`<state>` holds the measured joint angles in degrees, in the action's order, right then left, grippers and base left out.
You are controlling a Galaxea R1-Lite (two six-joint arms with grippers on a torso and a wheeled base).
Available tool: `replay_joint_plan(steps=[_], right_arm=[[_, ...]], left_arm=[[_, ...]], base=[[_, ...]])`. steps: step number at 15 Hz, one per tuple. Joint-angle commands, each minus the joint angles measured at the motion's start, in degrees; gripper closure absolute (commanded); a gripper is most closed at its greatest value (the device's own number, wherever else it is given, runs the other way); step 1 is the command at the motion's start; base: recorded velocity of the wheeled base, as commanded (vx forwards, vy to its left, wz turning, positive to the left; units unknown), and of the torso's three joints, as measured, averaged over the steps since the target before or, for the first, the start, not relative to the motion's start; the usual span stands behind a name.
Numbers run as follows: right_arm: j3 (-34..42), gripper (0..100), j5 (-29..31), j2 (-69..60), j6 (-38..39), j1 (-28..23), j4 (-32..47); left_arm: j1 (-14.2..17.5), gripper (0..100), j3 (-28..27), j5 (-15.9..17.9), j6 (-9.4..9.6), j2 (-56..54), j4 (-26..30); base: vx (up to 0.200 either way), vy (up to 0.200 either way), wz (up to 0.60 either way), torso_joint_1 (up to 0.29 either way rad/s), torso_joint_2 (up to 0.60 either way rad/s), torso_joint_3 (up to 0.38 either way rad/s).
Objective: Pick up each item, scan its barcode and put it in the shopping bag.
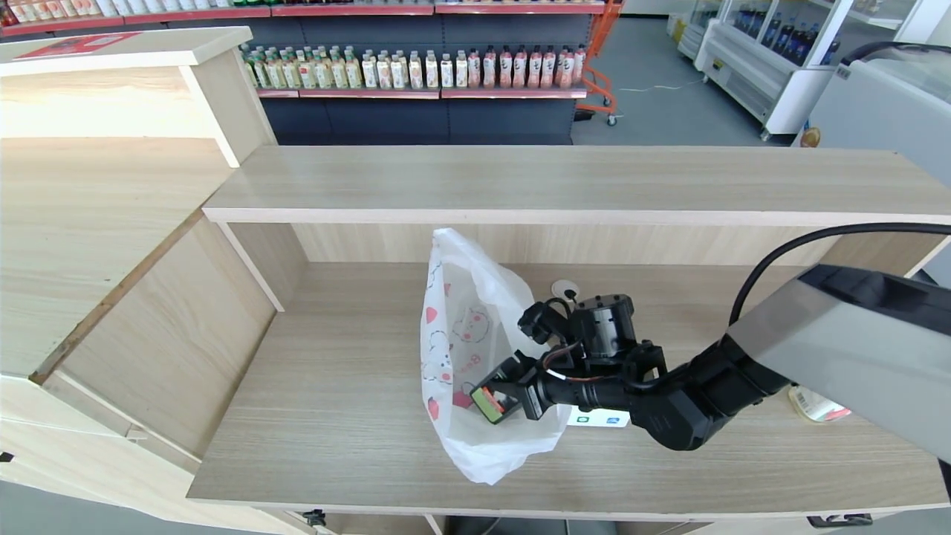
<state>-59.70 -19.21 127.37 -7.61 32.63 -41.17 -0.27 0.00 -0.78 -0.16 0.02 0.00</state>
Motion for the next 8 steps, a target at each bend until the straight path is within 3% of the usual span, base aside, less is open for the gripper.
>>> replay_joint_plan(steps=[1, 2, 3, 8], right_arm=[[-1.3, 100, -0.04, 2.01, -0.92, -0.03, 0.03], [-1.65, 100, -0.04, 2.27, -0.92, 0.06, -0.05], [-1.83, 0, -0.21, 2.27, -0.83, 0.06, -0.23], [-2.88, 0, -0.91, 1.57, 2.86, -0.03, -0.14]], left_arm=[[0.0, 0, 0.0, -0.01, -0.02, -0.02, 0.0], [0.0, 0, 0.0, -0.01, -0.02, -0.02, 0.0], [0.0, 0, 0.0, -0.01, -0.02, -0.02, 0.0], [0.0, 0, 0.0, -0.01, -0.02, -0.02, 0.0]], base=[[0.0, 0.0, 0.0, 0.0, 0.0, 0.0], [0.0, 0.0, 0.0, 0.0, 0.0, 0.0], [0.0, 0.0, 0.0, 0.0, 0.0, 0.0], [0.0, 0.0, 0.0, 0.0, 0.0, 0.0]])
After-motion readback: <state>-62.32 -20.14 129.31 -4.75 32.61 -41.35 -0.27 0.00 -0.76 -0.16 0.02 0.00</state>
